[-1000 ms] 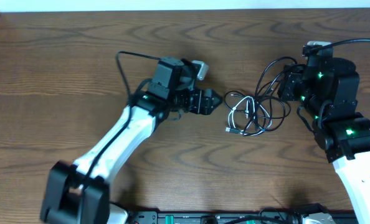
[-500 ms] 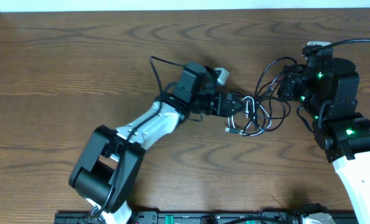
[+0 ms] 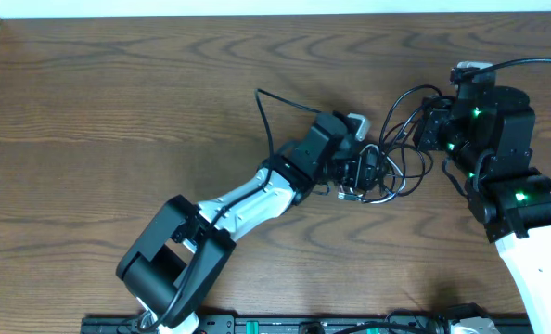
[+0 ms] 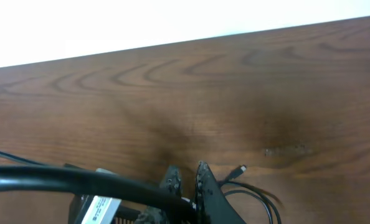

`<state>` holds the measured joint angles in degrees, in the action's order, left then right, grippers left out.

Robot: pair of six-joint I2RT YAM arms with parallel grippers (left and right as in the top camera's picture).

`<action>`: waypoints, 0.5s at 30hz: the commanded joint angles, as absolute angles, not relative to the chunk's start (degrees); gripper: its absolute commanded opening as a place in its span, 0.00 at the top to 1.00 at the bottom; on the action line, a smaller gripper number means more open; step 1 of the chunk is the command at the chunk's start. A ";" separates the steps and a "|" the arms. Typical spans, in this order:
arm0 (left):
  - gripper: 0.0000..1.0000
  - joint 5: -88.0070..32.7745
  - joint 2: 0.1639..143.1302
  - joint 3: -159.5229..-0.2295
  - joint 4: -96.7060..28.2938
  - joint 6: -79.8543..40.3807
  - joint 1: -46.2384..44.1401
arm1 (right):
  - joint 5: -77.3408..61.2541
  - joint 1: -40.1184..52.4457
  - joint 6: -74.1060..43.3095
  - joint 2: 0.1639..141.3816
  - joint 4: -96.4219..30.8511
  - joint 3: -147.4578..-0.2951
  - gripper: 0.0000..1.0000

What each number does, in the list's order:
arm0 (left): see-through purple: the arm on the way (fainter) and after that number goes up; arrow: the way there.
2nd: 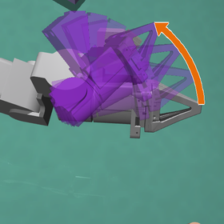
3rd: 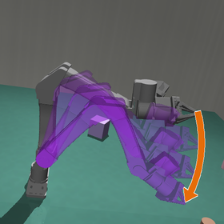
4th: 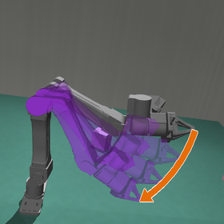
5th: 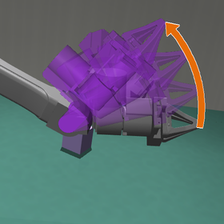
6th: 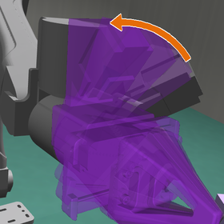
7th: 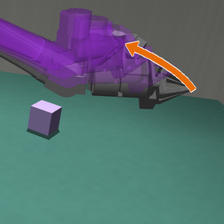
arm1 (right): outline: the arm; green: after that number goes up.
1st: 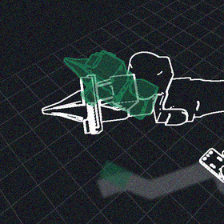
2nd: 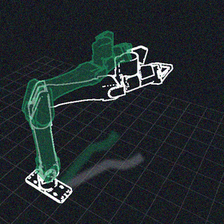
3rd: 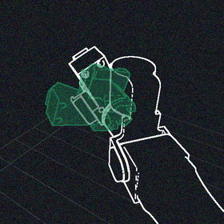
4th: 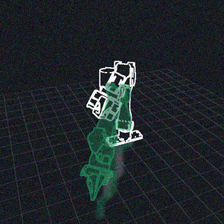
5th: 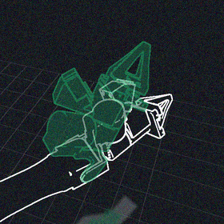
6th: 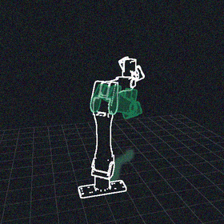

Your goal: Untangle cables

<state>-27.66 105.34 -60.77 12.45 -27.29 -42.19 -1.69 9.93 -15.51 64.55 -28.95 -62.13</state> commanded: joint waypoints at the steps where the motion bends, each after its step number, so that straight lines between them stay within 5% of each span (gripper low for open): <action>1: 0.16 -25.15 105.89 -60.49 14.15 -30.37 -42.41 | -2.09 9.74 -16.27 64.40 -28.97 -62.61 0.99; 15: 0.24 -22.76 109.14 -60.49 14.68 -34.17 -42.78 | -2.11 9.74 -16.27 64.40 -29.02 -62.61 0.99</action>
